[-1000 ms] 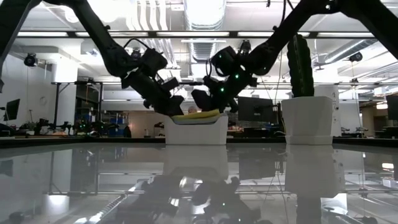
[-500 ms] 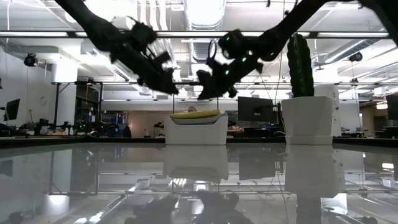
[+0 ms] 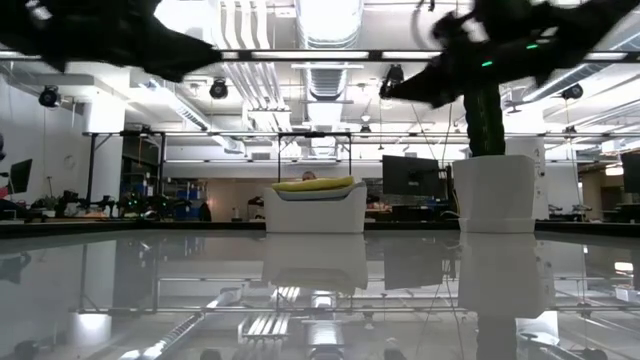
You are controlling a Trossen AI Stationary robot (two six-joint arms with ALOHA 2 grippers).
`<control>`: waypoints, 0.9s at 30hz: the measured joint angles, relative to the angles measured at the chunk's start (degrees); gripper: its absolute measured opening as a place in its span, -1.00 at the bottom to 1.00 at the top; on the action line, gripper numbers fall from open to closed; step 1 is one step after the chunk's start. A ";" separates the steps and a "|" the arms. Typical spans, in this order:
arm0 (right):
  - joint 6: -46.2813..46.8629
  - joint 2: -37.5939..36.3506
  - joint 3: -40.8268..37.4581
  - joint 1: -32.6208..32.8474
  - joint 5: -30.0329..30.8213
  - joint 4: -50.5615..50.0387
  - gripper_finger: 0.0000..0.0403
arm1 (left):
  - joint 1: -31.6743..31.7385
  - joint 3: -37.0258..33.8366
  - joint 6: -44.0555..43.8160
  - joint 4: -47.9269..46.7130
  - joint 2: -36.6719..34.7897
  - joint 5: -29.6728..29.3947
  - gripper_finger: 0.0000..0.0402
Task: Fold microfiber towels
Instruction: Return to Home Position
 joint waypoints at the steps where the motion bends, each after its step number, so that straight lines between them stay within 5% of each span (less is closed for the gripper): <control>1: -0.25 -3.14 -2.14 0.49 -0.05 0.23 -0.96 | -0.03 -1.70 -0.36 0.13 -3.27 0.08 -0.21; 17: 3.01 -37.59 -29.33 2.94 -4.50 15.50 -0.96 | 0.03 -21.38 -4.95 -0.33 -36.99 0.69 -0.93; 27: 14.13 -52.12 -30.14 2.93 -14.58 7.26 -0.96 | 0.01 -21.44 -10.89 0.33 -33.00 5.06 -0.97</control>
